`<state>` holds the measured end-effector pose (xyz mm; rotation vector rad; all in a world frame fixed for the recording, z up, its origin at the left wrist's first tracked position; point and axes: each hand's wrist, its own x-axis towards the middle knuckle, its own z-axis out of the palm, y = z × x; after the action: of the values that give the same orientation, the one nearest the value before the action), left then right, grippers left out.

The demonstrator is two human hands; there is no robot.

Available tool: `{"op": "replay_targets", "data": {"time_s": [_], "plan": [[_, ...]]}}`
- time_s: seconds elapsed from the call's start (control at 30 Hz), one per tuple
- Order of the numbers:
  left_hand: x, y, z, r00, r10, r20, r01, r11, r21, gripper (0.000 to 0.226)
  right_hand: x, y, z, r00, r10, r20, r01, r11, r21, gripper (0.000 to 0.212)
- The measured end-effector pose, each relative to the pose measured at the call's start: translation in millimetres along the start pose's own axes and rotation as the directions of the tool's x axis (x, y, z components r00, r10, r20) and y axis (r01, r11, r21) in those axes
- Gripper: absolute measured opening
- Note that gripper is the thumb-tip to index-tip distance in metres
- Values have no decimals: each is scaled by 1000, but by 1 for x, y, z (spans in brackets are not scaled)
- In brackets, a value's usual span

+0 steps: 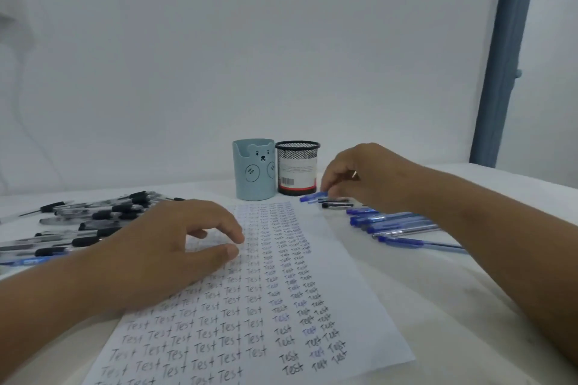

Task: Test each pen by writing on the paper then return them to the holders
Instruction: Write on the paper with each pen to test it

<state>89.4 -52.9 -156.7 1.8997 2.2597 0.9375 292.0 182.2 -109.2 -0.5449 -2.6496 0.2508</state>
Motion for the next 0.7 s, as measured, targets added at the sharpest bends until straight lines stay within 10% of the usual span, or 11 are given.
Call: {"op": "replay_targets", "data": {"time_s": [0.43,0.7], "plan": [[-1,-18,0,999,26,-23,-25,999,39,37,-4,50,-40,923,271,274,-217,953,-211,20],[-1,-15,-8,999,33,-25,-31,996,85,29,-2,-2,-1,995,-64,80,70,995,-77,9]]}}
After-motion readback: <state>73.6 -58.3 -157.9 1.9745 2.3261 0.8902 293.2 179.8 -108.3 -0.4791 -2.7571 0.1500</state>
